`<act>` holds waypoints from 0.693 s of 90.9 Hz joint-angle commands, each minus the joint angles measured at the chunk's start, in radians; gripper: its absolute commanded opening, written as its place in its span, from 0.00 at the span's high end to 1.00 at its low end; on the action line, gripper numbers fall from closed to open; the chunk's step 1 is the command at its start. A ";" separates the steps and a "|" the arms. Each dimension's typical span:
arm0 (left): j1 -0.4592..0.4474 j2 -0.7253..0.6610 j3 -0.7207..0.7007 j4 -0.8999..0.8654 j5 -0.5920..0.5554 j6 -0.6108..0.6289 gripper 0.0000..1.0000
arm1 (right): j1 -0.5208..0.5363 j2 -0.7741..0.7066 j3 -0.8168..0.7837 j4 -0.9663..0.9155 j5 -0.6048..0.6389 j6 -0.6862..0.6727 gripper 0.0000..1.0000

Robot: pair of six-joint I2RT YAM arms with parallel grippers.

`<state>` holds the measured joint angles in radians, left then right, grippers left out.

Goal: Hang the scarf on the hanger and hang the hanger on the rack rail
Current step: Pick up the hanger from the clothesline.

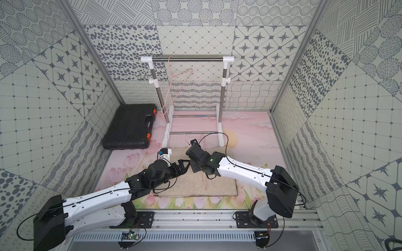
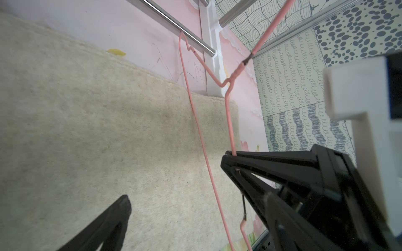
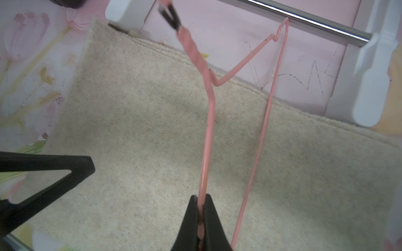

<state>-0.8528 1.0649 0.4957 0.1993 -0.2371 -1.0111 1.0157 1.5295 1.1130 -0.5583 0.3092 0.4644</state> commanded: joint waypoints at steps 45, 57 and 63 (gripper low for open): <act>-0.051 0.193 -0.109 0.643 -0.256 -0.218 0.14 | 0.127 -0.043 -0.088 0.086 0.081 0.027 1.00; -0.049 0.103 -0.077 0.515 -0.268 -0.184 0.05 | 0.132 -0.052 -0.104 0.086 0.079 0.026 1.00; -0.033 0.120 -0.093 0.580 -0.257 -0.188 0.04 | 0.136 -0.044 -0.107 0.086 0.077 0.028 1.00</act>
<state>-0.9012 1.2110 0.4038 0.6025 -0.4519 -1.2007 1.1404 1.4986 1.0203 -0.5041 0.3923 0.4732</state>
